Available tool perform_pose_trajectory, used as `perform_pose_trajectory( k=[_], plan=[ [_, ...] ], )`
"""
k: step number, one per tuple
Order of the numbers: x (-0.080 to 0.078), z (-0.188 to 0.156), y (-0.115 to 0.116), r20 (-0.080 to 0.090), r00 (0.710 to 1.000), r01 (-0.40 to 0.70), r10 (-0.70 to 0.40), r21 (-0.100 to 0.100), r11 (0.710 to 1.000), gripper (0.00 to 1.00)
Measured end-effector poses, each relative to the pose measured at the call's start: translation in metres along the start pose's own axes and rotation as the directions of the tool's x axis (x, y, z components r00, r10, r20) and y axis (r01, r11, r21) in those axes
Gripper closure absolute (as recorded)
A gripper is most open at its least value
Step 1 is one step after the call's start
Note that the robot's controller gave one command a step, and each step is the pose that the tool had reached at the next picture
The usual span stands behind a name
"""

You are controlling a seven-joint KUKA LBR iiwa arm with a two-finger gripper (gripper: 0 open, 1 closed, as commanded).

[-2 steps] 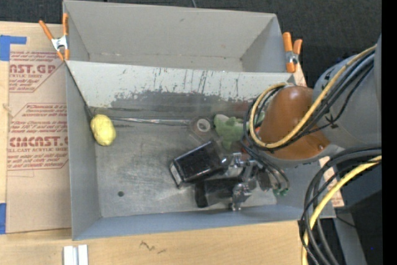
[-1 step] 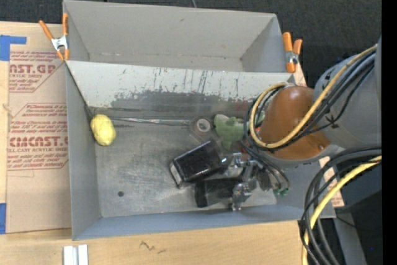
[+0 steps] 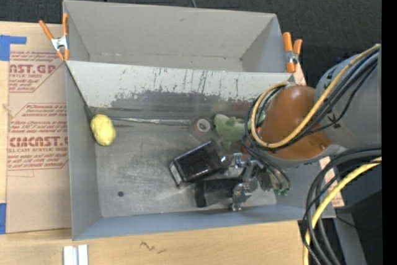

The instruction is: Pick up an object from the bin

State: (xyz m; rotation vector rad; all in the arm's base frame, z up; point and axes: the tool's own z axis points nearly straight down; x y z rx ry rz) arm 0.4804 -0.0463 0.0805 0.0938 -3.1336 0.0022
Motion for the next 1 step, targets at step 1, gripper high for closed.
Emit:
perform_pose_trajectory(
  k=[1],
  plan=[
    [0.0006,-0.0139,0.0011,-0.001,1.0,0.0,0.0,-0.002,1.0,1.0]
  ],
)
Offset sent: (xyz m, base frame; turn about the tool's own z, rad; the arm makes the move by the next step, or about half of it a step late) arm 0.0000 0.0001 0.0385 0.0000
